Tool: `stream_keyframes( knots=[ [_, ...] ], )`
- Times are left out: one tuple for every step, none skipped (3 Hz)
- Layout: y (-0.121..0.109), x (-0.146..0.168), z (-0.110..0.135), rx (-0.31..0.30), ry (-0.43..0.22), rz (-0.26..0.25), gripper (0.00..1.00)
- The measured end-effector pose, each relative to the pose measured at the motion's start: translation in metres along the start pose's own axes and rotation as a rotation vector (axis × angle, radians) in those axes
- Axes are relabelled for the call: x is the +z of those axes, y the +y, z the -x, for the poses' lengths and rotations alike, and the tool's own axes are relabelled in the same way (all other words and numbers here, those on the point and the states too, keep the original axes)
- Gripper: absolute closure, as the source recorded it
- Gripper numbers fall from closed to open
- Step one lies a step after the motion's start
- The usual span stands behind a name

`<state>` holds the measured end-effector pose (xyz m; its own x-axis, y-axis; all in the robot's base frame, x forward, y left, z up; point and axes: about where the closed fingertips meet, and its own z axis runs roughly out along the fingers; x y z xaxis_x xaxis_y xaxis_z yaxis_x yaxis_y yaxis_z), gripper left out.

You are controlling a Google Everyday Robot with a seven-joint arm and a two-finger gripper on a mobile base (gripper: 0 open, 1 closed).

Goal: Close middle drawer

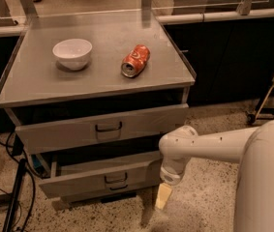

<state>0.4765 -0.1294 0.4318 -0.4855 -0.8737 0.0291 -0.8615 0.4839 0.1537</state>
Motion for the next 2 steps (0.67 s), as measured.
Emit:
stream_keyframes(
  knots=[
    [0.0, 0.0, 0.0, 0.0, 0.0, 0.0, 0.19],
    [0.0, 0.0, 0.0, 0.0, 0.0, 0.0, 0.42]
  ],
)
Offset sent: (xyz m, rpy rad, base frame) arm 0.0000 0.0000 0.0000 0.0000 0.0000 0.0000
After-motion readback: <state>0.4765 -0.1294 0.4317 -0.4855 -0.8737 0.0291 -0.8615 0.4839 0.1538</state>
